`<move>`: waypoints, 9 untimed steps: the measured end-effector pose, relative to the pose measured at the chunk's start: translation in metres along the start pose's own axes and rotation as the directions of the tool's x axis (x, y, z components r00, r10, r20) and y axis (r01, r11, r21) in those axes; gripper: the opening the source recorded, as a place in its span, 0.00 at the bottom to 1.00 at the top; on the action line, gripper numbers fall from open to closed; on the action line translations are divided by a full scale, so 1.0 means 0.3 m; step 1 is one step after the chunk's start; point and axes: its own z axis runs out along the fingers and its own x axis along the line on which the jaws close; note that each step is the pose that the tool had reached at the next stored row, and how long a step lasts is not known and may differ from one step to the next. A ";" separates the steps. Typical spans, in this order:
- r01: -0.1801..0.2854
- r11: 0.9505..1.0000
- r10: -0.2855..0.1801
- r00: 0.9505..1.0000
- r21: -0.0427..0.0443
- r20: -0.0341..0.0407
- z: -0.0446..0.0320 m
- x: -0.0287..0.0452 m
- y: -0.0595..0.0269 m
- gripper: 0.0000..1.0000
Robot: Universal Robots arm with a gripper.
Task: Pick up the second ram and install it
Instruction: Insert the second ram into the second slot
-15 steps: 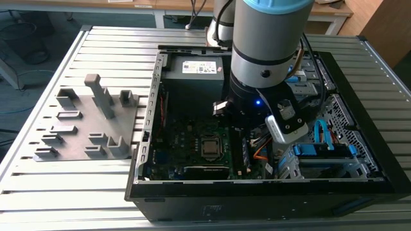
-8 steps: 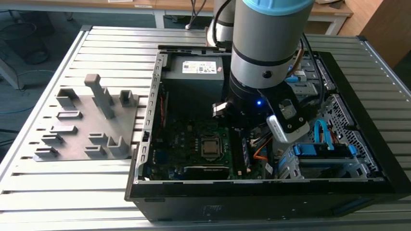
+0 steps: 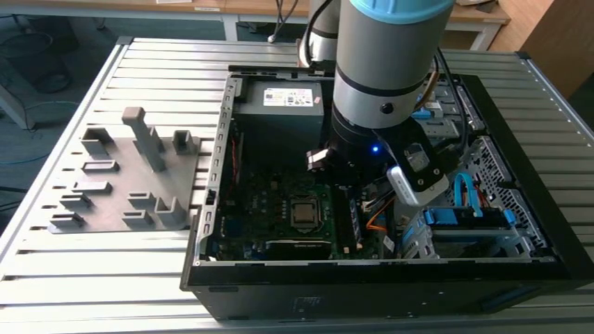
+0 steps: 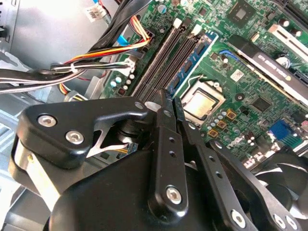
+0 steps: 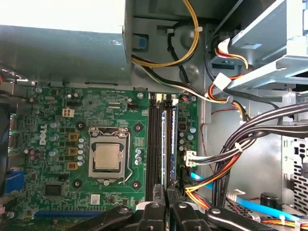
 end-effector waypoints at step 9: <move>0.003 0.999 -0.003 1.000 0.037 -0.001 0.006 0.000 0.000 0.13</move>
